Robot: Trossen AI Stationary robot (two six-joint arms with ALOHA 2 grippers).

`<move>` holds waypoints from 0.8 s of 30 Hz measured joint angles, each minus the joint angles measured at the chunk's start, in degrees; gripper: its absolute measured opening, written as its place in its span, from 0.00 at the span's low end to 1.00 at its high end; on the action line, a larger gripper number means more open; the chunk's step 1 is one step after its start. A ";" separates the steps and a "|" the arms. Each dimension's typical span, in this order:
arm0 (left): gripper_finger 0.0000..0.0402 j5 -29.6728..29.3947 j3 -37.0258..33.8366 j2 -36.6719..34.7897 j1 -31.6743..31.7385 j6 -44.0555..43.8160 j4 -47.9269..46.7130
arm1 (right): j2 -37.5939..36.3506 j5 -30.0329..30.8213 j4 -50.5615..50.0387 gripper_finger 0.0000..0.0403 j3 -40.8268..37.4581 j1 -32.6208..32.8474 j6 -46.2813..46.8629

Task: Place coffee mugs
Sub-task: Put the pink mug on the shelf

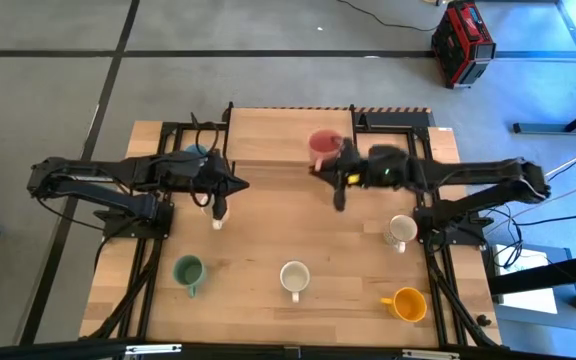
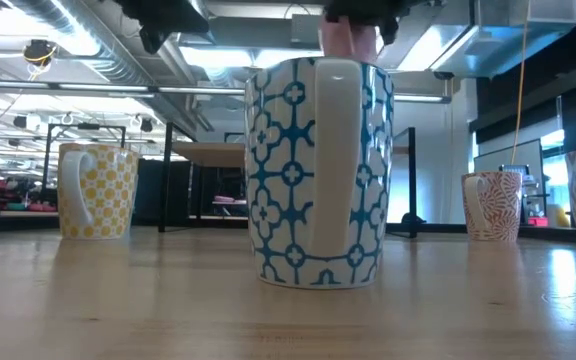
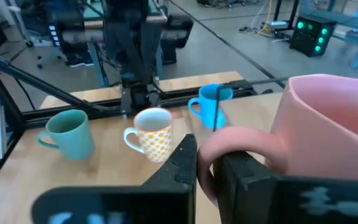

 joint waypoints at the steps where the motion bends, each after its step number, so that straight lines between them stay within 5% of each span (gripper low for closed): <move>1: 0.02 -0.71 0.00 0.01 0.00 0.01 -0.03 | -0.73 -2.24 -0.53 0.04 0.00 -1.84 -0.93; 13: 0.02 -4.20 0.00 -0.01 0.00 -1.83 0.03 | 0.73 -28.48 -0.65 0.04 0.00 -27.13 -11.29; 24: 0.02 -6.97 0.00 -0.01 0.00 -3.08 0.93 | 10.05 -37.68 8.42 0.04 0.00 -37.95 -12.11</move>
